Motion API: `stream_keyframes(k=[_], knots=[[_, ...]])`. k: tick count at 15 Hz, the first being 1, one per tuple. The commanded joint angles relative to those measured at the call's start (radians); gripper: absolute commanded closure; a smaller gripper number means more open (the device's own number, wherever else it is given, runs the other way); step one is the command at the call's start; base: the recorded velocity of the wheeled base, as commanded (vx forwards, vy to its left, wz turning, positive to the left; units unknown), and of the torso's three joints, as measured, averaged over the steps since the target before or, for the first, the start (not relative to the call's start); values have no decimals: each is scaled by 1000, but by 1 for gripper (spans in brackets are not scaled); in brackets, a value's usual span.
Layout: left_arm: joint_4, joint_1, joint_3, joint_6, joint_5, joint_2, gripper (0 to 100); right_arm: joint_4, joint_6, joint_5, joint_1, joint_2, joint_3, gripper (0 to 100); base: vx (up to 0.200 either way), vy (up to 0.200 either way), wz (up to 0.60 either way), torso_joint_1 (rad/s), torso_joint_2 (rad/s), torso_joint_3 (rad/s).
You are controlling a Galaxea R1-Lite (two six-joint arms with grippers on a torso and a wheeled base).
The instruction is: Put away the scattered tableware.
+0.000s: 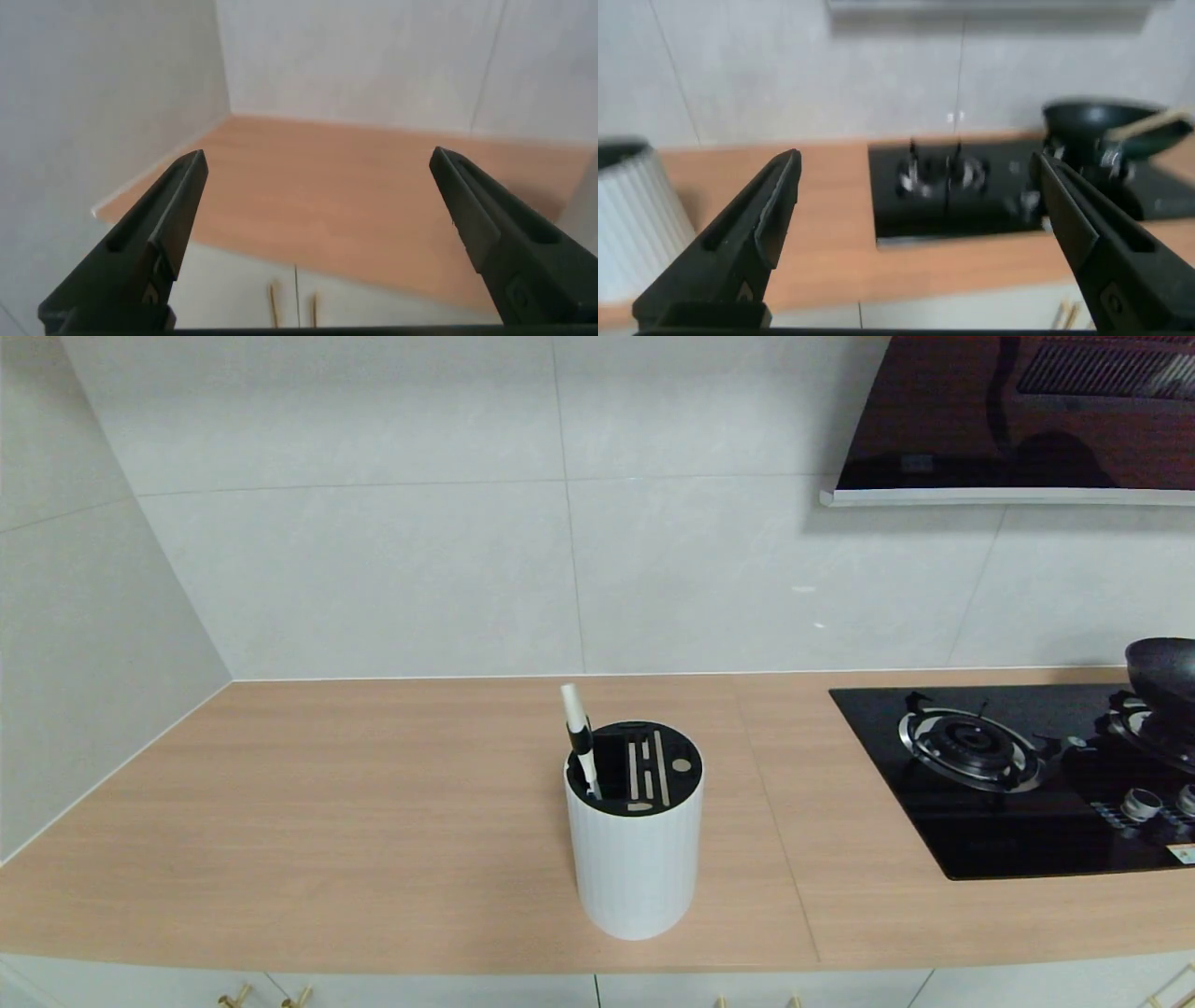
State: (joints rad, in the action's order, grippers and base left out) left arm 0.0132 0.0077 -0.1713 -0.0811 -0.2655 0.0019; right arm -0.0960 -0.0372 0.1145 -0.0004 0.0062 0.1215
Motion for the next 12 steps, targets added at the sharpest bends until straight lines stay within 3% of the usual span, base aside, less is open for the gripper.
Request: stream_keyframes(k=[1, 2, 3, 4, 12], knots=[[-87, 2, 171, -6, 74, -2, 0, -85, -1, -53, -1, -6, -121, 0, 0, 0, 0, 0, 0, 0], [-67, 0, 171, 0, 118, -2, 0, -57, 3, -102, -1, -6, -121, 0, 0, 0, 0, 0, 0, 0], [-48, 0, 171, 30, 180, -2, 0, -8, 2, -119, -1, -6, -121, 0, 0, 0, 0, 0, 0, 0], [-7, 0, 171, 37, 269, 0, 0, 101, -6, -121, -1, -6, -120, 0, 0, 0, 0, 0, 0, 0], [-10, -9, 171, 73, 281, 0, 0, 94, 8, -141, 0, -6, -120, 0, 0, 0, 0, 0, 0, 0]])
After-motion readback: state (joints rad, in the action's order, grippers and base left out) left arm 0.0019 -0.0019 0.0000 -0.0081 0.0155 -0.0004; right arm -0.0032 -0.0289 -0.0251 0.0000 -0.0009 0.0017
